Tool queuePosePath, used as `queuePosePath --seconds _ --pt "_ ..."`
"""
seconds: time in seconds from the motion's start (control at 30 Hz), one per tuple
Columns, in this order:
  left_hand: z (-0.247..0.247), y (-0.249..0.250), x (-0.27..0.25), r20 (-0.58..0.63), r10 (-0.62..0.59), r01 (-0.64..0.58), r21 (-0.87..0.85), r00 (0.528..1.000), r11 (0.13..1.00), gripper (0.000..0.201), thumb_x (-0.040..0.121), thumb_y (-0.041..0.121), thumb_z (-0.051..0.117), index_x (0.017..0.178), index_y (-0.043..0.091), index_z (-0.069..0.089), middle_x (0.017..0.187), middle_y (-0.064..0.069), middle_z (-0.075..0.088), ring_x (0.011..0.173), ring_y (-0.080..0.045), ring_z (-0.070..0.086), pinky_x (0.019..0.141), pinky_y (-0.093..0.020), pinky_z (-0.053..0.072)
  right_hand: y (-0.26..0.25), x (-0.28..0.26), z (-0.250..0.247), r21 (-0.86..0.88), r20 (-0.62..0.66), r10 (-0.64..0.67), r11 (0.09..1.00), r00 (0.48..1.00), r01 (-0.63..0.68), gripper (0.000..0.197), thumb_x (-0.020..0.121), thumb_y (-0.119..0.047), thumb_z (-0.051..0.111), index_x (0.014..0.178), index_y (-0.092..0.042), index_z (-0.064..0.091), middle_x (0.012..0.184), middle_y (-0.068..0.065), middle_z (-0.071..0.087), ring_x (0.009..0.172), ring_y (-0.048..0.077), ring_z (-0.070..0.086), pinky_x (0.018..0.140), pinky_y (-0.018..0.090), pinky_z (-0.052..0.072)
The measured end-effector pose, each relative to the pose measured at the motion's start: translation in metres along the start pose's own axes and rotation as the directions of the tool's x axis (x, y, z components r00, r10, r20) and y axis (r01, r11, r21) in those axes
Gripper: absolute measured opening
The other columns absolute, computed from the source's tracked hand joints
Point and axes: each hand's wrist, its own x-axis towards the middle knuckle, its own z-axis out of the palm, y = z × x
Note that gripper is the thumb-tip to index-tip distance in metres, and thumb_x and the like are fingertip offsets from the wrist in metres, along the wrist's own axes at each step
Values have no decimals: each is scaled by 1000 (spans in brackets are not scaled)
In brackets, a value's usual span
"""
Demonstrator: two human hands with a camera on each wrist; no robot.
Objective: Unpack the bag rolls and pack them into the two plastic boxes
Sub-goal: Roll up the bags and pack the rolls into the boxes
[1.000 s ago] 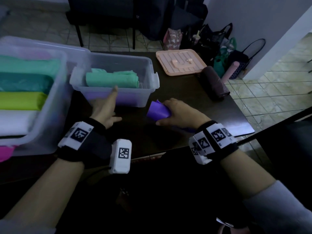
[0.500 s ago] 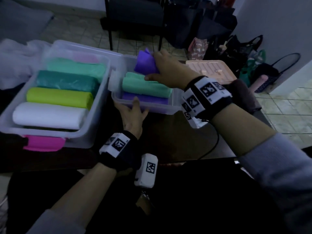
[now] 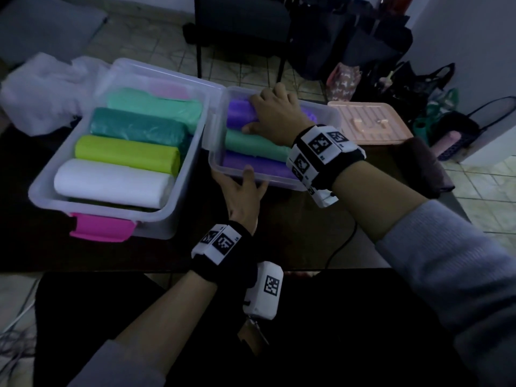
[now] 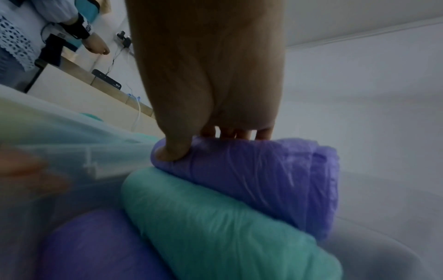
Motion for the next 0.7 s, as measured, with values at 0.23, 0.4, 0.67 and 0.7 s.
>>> queuePosePath --seconds 0.23,0.4,0.67,0.7 --pt "0 2 0 3 4 -4 35 1000 999 69 93 1 44 145 36 14 150 -4 27 129 -30 42 75 -30 58 0 -7 -2 92 -126 34 996 991 -23 65 81 -38 68 133 -12 40 132 11 39 122 29 38 100 42 35" --pt "3 4 5 -41 -13 15 53 999 998 69 90 -1 43 143 36 17 149 -6 28 127 -31 43 71 -30 58 1 -15 3 129 -31 -21 991 999 25 39 94 -10 43 133 -14 46 136 10 40 127 29 34 98 42 41" --pt "8 9 -1 -90 -22 29 75 996 997 66 90 -2 42 143 29 18 143 -9 35 121 -31 49 67 -28 57 2 -13 -5 157 115 -45 987 992 26 57 91 -3 41 146 -16 30 149 7 29 135 30 23 112 40 22" --pt "10 10 0 -94 -22 29 78 995 997 65 90 -2 42 143 28 18 143 -10 35 119 -30 50 66 -28 57 3 -12 -4 151 130 -46 988 990 26 57 92 -6 43 146 -16 29 149 7 28 135 30 22 112 39 20"
